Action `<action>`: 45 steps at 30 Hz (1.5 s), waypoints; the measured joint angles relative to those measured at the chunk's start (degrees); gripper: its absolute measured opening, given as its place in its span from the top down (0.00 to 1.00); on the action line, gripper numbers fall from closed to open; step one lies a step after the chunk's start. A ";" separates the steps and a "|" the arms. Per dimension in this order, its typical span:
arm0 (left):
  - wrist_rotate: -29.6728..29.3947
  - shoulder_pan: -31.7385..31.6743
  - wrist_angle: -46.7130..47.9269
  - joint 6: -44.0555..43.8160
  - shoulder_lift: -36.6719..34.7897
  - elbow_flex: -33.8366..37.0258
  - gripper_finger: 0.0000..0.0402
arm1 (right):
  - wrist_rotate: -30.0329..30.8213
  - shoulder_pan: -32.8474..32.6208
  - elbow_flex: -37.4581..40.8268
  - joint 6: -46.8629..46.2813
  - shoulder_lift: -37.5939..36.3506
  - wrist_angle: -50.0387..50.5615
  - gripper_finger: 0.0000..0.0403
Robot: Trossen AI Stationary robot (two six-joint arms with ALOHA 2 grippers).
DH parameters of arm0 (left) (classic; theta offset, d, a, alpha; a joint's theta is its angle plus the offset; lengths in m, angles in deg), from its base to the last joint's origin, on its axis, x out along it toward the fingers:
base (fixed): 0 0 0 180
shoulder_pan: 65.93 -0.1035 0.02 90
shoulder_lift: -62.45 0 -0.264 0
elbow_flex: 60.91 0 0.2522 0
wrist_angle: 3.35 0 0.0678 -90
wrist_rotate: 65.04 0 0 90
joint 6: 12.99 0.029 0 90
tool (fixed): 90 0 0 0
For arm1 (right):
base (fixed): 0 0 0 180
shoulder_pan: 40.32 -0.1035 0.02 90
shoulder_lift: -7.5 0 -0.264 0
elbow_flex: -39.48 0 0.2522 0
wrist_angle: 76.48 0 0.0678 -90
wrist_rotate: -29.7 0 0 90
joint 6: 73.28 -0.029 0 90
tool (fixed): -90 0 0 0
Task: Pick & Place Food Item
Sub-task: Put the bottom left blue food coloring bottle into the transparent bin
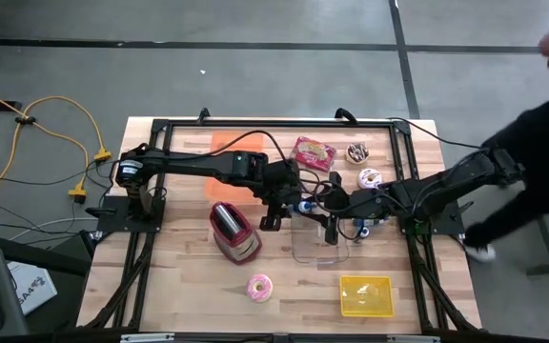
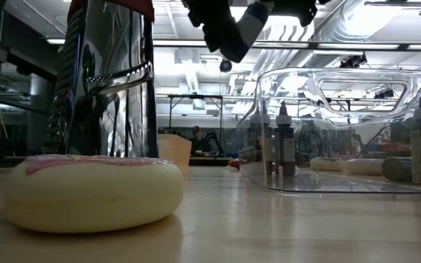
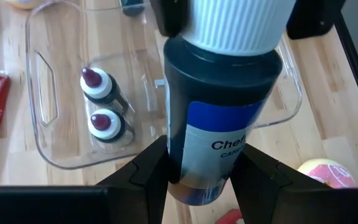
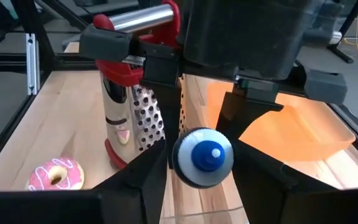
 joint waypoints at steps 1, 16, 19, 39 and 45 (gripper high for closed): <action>0.00 0.00 -0.04 0.05 0.00 0.00 0.65 | -0.01 0.00 0.00 0.03 0.01 -0.03 0.60; 0.09 0.00 -0.03 0.34 0.00 0.00 0.65 | -0.56 0.02 0.00 0.05 0.02 0.02 0.73; 0.09 0.00 -0.02 0.31 0.00 0.00 0.65 | -0.57 0.02 0.00 0.05 0.01 0.02 0.73; -0.27 0.72 0.11 5.89 0.02 0.00 0.60 | -0.58 -0.04 0.00 0.01 0.01 0.02 0.74; 0.11 0.99 -0.08 6.16 0.02 0.00 0.46 | -0.92 -0.04 0.00 -0.01 0.00 0.21 0.74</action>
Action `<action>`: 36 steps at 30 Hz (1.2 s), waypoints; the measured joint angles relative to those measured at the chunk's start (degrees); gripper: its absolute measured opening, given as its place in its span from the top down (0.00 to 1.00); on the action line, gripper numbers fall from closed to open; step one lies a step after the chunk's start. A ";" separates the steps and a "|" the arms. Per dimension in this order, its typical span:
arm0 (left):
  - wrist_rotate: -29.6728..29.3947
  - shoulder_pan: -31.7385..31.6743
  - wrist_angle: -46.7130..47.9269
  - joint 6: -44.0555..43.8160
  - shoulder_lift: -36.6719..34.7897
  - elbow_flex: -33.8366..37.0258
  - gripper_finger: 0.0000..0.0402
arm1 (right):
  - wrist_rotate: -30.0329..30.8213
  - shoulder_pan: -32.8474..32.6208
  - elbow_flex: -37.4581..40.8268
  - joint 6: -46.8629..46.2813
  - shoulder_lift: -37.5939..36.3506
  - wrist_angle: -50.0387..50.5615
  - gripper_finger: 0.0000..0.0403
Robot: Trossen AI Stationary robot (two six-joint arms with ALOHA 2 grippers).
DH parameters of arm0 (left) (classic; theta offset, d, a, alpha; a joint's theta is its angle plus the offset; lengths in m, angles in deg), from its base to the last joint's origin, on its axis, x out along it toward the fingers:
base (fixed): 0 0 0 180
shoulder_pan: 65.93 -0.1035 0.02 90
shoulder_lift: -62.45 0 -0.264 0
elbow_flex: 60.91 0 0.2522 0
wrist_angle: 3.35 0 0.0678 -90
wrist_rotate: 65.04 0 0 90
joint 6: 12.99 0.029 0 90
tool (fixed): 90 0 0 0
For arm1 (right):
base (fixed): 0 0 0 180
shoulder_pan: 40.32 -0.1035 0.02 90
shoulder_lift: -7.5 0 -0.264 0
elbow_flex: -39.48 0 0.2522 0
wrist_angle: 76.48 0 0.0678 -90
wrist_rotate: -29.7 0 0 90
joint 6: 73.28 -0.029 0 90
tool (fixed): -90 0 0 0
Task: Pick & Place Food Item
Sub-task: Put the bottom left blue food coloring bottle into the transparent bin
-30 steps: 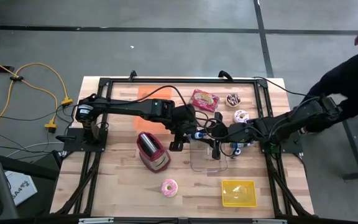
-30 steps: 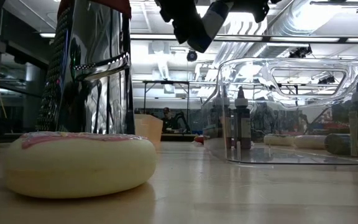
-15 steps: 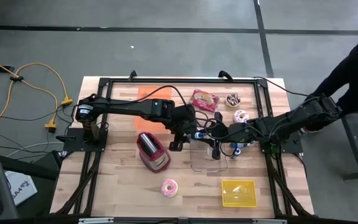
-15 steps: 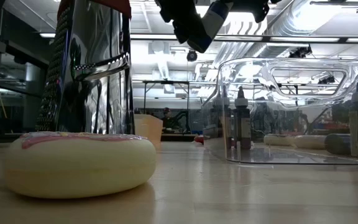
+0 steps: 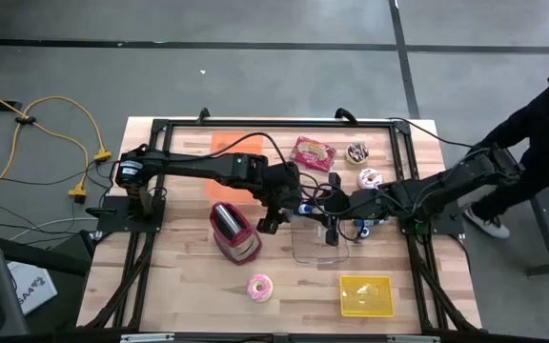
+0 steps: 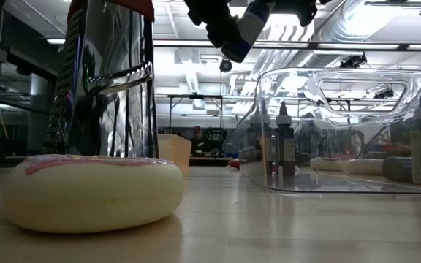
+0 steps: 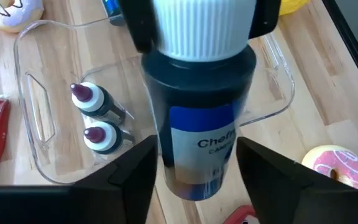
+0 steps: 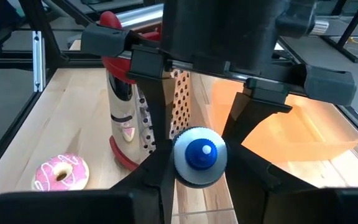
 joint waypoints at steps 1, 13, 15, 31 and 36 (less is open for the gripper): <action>0.00 0.03 -0.04 -0.02 0.00 0.00 0.45 | 0.00 0.00 0.00 -0.08 0.01 0.00 0.74; -0.04 0.03 -0.08 -0.23 0.00 0.00 0.42 | 0.27 -1.56 0.00 -3.83 -0.89 3.61 0.74; -0.04 0.04 -0.18 -0.23 0.00 0.00 0.42 | 0.45 -2.06 -0.02 -4.57 -1.37 4.00 0.74; -0.22 0.03 -0.22 -0.43 0.04 0.00 0.42 | 1.59 -4.85 0.00 -21.57 -3.13 21.87 0.74; -0.22 0.03 -0.22 -0.43 0.04 0.00 0.42 | 5.12 -4.43 0.00 -26.59 -3.13 28.89 0.74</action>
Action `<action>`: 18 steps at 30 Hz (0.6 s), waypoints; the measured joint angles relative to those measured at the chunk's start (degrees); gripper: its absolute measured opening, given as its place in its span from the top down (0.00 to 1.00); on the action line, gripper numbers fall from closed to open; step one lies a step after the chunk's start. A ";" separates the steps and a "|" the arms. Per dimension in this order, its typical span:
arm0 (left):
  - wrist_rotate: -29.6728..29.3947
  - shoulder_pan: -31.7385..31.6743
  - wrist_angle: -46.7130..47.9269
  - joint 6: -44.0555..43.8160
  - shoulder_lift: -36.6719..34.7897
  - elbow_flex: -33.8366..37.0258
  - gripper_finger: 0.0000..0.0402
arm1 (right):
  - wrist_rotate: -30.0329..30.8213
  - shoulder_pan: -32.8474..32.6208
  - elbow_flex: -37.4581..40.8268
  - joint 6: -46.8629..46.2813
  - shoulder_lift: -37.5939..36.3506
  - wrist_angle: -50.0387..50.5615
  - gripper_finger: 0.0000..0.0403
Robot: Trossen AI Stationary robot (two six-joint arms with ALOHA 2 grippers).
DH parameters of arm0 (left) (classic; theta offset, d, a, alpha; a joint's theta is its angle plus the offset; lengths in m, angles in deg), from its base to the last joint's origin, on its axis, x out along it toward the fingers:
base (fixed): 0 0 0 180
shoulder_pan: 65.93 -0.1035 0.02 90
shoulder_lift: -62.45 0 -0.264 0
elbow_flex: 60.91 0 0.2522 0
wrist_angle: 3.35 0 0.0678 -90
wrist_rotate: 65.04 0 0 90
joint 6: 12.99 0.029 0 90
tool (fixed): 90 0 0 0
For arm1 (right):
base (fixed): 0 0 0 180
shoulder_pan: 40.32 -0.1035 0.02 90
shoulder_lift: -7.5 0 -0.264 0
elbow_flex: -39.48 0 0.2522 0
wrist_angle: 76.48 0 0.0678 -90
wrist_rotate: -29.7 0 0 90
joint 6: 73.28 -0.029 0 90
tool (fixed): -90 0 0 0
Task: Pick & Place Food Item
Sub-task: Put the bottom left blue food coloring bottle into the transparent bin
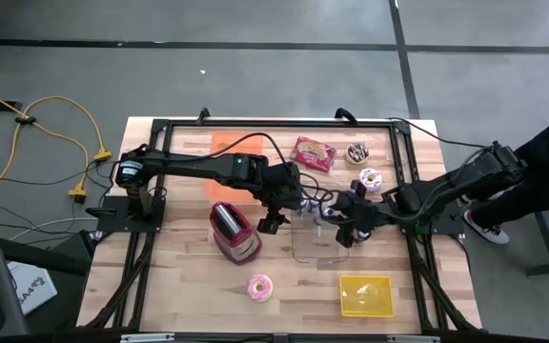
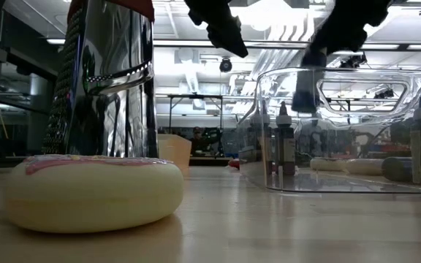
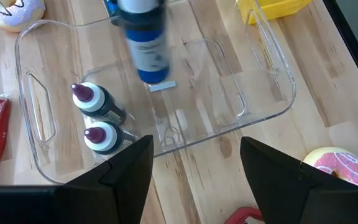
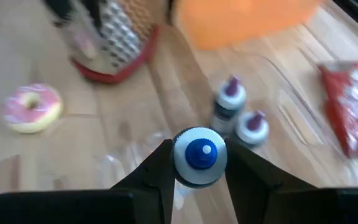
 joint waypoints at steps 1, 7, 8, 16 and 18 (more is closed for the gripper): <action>0.00 -0.02 0.02 0.00 0.00 0.00 0.42 | 0.07 0.40 0.00 -1.00 0.00 1.17 0.74; 0.01 -0.02 0.00 0.00 0.02 0.00 0.42 | -0.29 1.68 0.00 -5.48 1.14 3.94 0.74; 0.02 -0.02 0.02 0.00 0.02 0.00 0.42 | -0.45 1.72 0.00 -6.07 1.76 4.01 0.74; 0.02 -0.02 0.02 0.00 0.02 0.00 0.42 | 3.05 2.29 0.59 -8.23 6.84 4.78 0.74; 0.02 -0.02 0.01 0.00 0.02 0.00 0.42 | 4.18 3.25 0.59 -9.23 7.46 4.86 0.74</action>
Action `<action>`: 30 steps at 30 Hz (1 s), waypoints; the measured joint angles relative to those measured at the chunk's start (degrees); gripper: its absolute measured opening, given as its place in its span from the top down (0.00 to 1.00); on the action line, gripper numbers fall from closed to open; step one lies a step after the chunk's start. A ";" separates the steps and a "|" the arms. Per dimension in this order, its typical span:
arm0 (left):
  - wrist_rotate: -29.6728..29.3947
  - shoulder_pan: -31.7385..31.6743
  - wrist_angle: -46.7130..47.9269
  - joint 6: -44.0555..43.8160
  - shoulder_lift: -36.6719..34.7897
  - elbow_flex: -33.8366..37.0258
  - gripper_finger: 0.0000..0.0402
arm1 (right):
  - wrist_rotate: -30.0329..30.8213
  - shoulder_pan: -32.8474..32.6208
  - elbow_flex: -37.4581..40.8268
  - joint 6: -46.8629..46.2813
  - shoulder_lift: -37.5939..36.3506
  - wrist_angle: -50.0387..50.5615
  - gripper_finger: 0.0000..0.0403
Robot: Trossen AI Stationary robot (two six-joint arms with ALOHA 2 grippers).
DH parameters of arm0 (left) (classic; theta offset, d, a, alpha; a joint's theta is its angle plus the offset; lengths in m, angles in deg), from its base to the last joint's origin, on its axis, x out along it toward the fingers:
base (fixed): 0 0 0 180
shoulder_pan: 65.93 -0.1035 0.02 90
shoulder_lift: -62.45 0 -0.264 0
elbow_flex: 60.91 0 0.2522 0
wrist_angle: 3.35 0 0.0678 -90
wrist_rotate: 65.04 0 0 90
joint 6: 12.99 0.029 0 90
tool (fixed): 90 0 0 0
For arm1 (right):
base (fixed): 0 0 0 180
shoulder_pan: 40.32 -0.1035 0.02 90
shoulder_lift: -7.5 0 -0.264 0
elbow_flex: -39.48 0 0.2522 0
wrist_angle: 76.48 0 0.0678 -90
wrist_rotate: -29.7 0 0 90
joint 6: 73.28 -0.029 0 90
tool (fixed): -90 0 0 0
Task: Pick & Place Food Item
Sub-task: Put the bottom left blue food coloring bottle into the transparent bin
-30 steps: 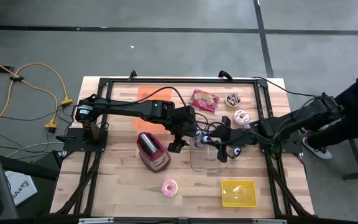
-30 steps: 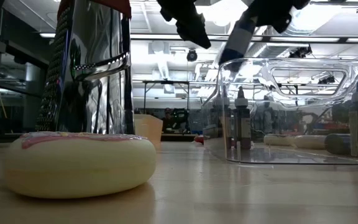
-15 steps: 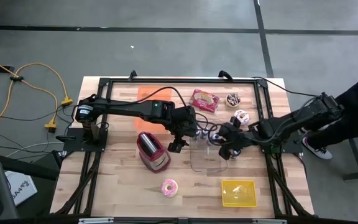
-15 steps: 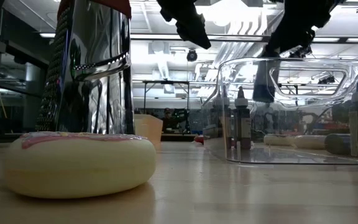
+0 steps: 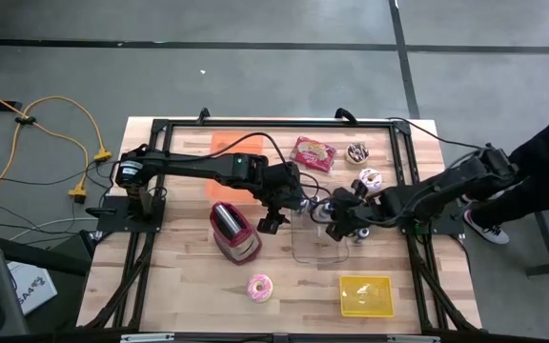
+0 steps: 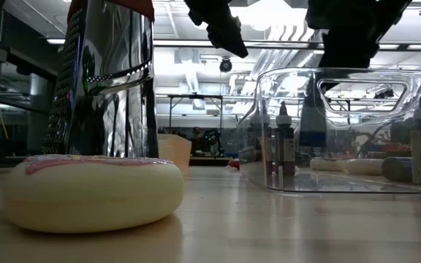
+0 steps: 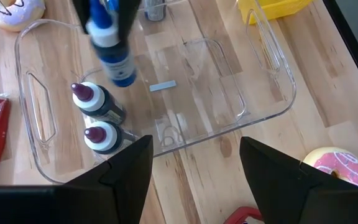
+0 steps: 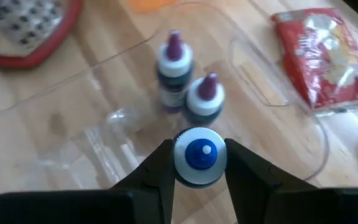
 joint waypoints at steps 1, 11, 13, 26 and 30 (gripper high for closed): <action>0.00 0.00 -0.01 -0.06 0.00 0.00 0.42 | 0.02 0.62 0.00 -0.38 0.38 0.00 0.74; 0.01 0.00 0.05 -0.44 0.00 0.00 0.42 | -5.41 3.42 0.02 -4.95 3.61 0.42 0.74; 0.01 0.00 0.06 -0.44 0.00 0.00 0.42 | -5.67 3.42 0.02 -5.73 3.64 0.61 0.73; 0.04 0.00 0.00 -0.41 0.00 0.00 0.42 | -5.87 3.43 0.02 -5.95 3.64 0.59 0.63; 0.07 0.00 -0.01 -0.39 0.00 0.00 0.42 | -5.88 3.42 0.02 -5.83 3.64 0.59 0.64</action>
